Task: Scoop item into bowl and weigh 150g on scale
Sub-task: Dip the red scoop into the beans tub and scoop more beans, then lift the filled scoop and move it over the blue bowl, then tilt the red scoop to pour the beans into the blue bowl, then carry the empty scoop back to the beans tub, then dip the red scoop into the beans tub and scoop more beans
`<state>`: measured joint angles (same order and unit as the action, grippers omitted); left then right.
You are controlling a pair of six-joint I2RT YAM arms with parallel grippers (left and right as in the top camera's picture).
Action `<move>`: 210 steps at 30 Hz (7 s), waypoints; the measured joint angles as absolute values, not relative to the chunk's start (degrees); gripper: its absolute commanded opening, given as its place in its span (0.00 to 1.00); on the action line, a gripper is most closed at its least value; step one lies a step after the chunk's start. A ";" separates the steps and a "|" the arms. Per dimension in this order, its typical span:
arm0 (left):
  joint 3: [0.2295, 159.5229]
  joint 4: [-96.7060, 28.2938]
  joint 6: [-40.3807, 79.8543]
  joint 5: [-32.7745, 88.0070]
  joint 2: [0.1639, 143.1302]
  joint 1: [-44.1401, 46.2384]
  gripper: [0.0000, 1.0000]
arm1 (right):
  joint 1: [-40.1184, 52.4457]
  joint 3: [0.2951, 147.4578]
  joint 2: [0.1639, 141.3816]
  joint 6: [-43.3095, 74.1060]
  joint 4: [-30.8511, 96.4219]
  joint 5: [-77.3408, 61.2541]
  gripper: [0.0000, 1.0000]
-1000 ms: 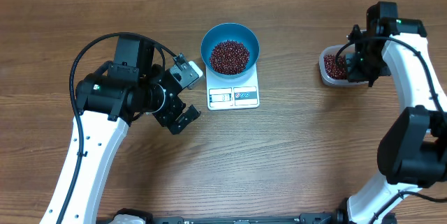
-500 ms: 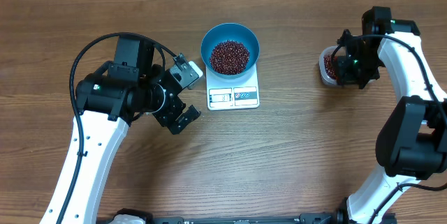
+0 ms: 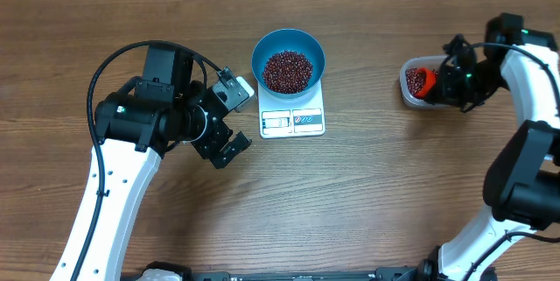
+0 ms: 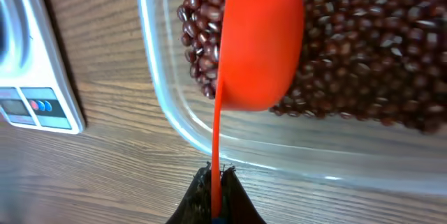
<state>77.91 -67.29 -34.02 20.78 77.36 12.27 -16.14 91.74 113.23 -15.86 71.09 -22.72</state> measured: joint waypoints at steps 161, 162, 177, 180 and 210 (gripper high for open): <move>77.91 -67.29 -34.02 20.78 77.36 12.27 1.00 | 15.55 98.37 82.94 5.76 77.97 11.18 0.04; 77.91 -67.29 -34.02 20.78 77.36 12.27 1.00 | 14.15 98.37 82.98 5.76 77.91 11.46 0.04; 77.91 -67.26 -34.02 20.78 77.36 12.27 1.00 | -1.04 98.37 94.13 5.28 77.10 12.19 0.04; 77.91 -67.26 -34.02 20.75 77.36 12.27 1.00 | -2.46 98.37 97.73 4.69 76.05 10.92 0.04; 77.91 -67.29 -34.02 20.78 77.36 12.27 1.00 | -4.47 98.37 115.90 -1.34 72.66 4.45 0.04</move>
<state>77.91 -67.29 -34.02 20.78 77.36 12.27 -4.47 98.37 115.90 -1.34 72.66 4.45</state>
